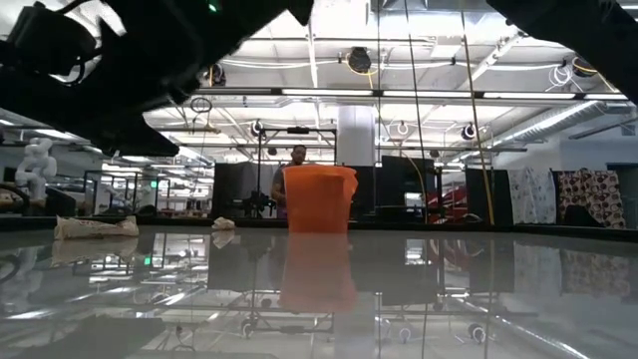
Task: Sort candy by brand, put in halloween buckets
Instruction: Put the white chocolate bar into the green bucket
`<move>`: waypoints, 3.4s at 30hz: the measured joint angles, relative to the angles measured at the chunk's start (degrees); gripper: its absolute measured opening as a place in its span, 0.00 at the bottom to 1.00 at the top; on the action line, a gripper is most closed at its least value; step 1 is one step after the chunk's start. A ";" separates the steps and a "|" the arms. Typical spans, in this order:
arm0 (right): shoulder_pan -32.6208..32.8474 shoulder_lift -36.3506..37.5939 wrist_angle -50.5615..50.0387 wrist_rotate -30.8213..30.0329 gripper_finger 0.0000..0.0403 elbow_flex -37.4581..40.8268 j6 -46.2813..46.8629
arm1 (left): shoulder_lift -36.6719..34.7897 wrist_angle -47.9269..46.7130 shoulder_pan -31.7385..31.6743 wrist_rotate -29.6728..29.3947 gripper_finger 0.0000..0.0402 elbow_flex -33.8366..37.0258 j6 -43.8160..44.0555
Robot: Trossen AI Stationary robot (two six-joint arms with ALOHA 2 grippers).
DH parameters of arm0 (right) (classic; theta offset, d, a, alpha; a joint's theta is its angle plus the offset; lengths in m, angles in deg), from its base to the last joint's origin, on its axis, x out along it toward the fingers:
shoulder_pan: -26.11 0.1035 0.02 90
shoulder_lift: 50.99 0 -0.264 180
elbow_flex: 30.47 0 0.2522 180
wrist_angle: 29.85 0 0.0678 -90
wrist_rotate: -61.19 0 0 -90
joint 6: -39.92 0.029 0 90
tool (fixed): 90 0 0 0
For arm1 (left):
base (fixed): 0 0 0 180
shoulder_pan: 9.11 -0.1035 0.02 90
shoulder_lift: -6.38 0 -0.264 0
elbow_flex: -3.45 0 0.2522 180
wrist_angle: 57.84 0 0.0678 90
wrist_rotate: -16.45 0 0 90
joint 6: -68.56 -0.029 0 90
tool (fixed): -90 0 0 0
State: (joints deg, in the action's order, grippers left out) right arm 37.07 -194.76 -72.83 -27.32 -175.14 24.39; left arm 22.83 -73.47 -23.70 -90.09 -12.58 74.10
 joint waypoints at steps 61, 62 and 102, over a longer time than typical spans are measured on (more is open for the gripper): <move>-15.96 -9.67 53.55 21.63 0.45 24.24 24.27 | 0.03 -0.07 -0.01 0.02 0.29 -0.02 0.00; -15.94 -9.65 53.30 21.84 0.44 24.24 24.33 | 0.04 -0.07 0.01 0.02 0.29 -0.02 0.00; -1.19 13.31 42.77 18.90 0.00 24.57 6.35 | 0.04 -0.06 -0.01 0.02 0.29 -0.02 0.00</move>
State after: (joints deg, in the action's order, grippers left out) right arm 35.88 -181.45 -30.06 -8.41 -150.57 30.74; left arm 22.87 -73.53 -23.71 -90.07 -12.60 74.10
